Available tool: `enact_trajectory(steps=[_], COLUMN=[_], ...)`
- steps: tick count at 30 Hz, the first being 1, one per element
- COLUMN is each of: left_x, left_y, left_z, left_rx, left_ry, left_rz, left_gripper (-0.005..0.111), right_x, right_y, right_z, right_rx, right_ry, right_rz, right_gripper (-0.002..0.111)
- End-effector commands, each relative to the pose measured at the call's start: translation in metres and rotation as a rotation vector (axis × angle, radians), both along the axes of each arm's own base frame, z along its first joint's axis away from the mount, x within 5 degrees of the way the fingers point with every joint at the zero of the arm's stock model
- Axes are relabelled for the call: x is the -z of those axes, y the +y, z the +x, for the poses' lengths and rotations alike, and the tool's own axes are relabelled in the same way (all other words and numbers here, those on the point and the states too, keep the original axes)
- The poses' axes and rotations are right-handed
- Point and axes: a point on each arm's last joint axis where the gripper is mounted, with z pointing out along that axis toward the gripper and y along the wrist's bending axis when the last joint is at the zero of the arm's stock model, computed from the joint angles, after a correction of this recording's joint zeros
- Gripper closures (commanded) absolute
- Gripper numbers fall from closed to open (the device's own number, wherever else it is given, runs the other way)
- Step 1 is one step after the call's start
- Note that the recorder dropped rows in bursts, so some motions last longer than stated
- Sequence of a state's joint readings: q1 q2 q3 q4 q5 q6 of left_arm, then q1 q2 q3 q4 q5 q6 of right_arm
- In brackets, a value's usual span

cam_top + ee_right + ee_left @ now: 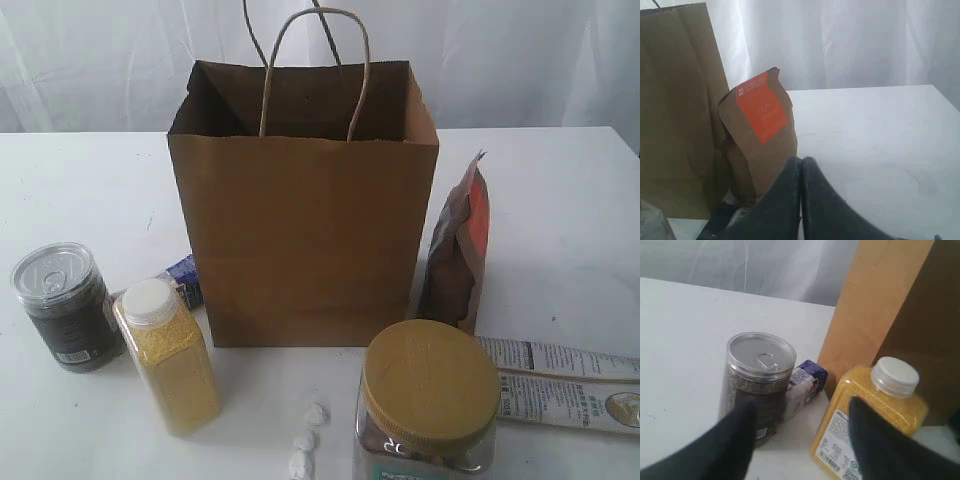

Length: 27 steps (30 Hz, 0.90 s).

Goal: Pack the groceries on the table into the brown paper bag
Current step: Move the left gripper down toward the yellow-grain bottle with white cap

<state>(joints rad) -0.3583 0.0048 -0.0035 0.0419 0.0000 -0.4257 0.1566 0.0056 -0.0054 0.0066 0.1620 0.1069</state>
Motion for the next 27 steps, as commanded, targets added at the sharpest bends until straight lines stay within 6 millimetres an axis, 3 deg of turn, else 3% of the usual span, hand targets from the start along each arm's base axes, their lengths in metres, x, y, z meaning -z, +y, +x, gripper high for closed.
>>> enact_trajectory(steps=[1,4,13,17,20,23,27], left_x=[0.001,-0.007,-0.069,-0.095,-0.11,-0.119,-0.128], left_y=[0.0,0.0,0.001,-0.013,-0.033,-0.047,-0.061], left_z=[0.0,-0.002,-0.015,-0.019,-0.021,-0.012,0.031], left_rx=[-0.017,-0.022,0.021,0.188,0.442,0.57,0.539], left_ry=[0.061,0.082,0.081,0.119,0.237,0.434,0.611], left_rz=[-0.164,-0.199,-0.184,-0.087,0.039,0.059,0.078], left_gripper=[0.024,0.022,0.022,0.022,0.022,0.022,0.022], right_x=[0.001,0.001,0.001,0.001,0.001,0.001,0.001], right_y=[0.0,0.0,0.0,0.0,0.0,0.0,0.0], right_z=[0.0,0.0,0.0,0.0,0.0,0.0,0.0], right_rx=[0.007,0.007,0.007,0.007,0.007,0.007,0.007], right_ry=[-0.005,-0.005,-0.005,-0.005,-0.005,-0.005,-0.005], right_rz=[0.003,0.003,0.003,0.003,0.003,0.003,0.003], right_gripper=[0.108,0.108,0.108,0.108,0.108,0.108,0.108])
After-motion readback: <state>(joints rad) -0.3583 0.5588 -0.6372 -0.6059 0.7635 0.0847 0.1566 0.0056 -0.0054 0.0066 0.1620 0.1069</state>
